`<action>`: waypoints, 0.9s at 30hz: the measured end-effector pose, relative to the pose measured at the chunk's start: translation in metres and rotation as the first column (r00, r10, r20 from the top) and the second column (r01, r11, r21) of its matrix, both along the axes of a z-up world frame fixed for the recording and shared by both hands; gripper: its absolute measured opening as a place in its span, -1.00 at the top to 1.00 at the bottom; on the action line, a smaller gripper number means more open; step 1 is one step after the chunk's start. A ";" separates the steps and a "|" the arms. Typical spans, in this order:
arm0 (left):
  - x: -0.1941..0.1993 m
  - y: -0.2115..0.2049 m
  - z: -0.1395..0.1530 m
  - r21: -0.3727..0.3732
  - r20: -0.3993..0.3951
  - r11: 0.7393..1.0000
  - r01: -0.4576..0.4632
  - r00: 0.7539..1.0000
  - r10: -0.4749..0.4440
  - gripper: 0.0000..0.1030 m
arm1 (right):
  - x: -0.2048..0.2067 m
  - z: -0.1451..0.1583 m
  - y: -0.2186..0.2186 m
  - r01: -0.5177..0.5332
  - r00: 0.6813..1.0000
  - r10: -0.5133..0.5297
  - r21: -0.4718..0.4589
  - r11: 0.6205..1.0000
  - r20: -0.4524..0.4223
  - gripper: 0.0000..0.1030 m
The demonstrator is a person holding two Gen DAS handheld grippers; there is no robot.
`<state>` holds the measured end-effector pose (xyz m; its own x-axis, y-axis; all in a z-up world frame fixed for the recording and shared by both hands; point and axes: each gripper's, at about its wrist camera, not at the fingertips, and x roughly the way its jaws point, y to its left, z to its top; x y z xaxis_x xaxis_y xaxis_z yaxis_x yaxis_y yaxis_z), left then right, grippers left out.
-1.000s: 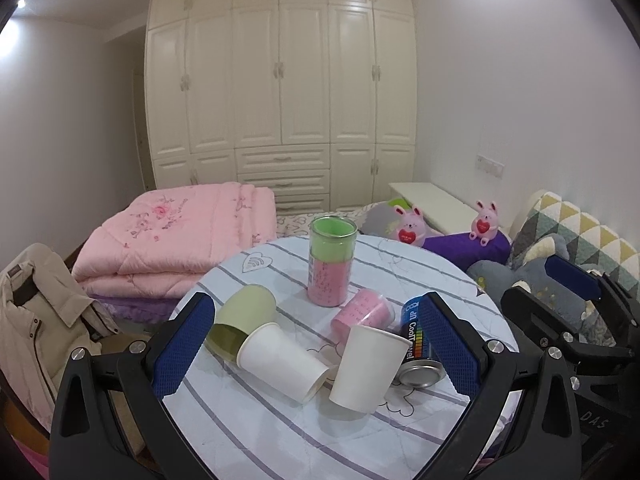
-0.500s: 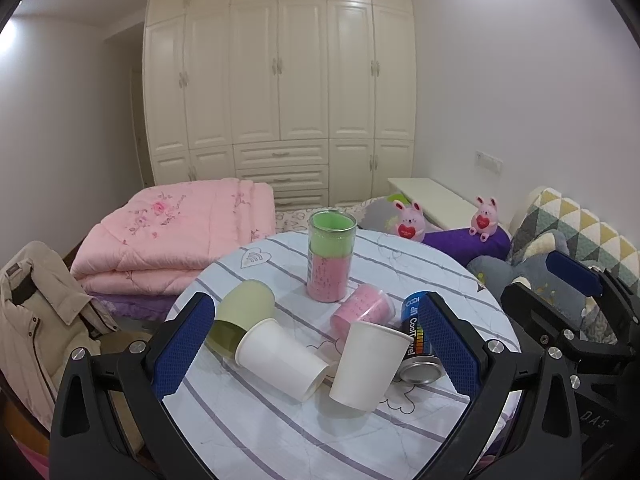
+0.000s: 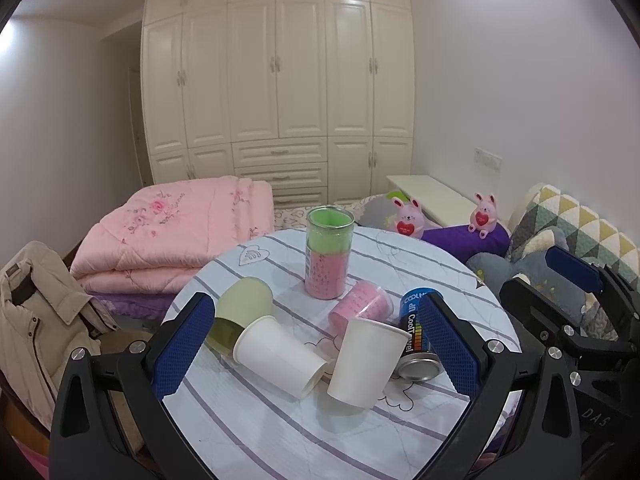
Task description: Flip cup upright
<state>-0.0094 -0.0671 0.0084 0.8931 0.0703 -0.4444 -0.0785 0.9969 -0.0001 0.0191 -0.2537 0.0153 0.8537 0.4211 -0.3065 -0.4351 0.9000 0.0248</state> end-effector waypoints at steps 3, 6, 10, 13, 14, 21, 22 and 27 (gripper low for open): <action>0.000 0.000 0.000 0.002 -0.001 1.000 -0.001 1.000 0.001 -0.99 | 0.001 -0.001 0.000 0.001 1.000 -0.001 0.001 1.000 -0.003 -0.60; 0.000 0.000 0.000 -0.001 -0.003 1.000 -0.002 1.000 0.002 -0.99 | 0.001 -0.001 0.000 0.001 1.000 -0.001 0.001 1.000 -0.005 -0.60; 0.000 0.001 -0.001 0.003 -0.003 1.000 -0.004 1.000 0.004 -0.99 | 0.001 -0.001 0.000 0.002 1.000 -0.002 0.000 1.000 -0.005 -0.60; 0.001 0.001 -0.001 0.005 -0.004 1.000 -0.003 1.000 0.003 -0.99 | 0.001 -0.001 0.000 0.002 1.000 -0.002 0.000 1.000 -0.008 -0.60; 0.000 0.001 -0.001 0.004 -0.004 1.000 -0.003 1.000 0.003 -0.99 | 0.001 -0.001 0.000 0.002 1.000 -0.002 0.000 1.000 -0.009 -0.60; 0.001 0.002 -0.003 0.010 -0.008 1.000 -0.004 1.000 0.004 -0.99 | 0.002 -0.001 0.000 0.006 1.000 -0.006 -0.008 1.000 -0.012 -0.60; 0.001 0.003 -0.004 0.013 -0.009 1.000 -0.003 1.000 0.003 -0.99 | 0.002 -0.001 0.000 0.005 1.000 -0.005 -0.007 1.000 -0.013 -0.60; 0.002 0.003 -0.005 0.013 -0.014 1.000 0.000 1.000 0.000 -0.99 | 0.003 -0.001 0.001 0.005 1.000 -0.005 -0.009 1.000 -0.014 -0.60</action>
<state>-0.0071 -0.0644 0.0032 0.8870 0.0760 -0.4556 -0.0783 0.9968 0.0139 0.0220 -0.2529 0.0142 0.8512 0.4142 -0.3223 -0.4303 0.9024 0.0232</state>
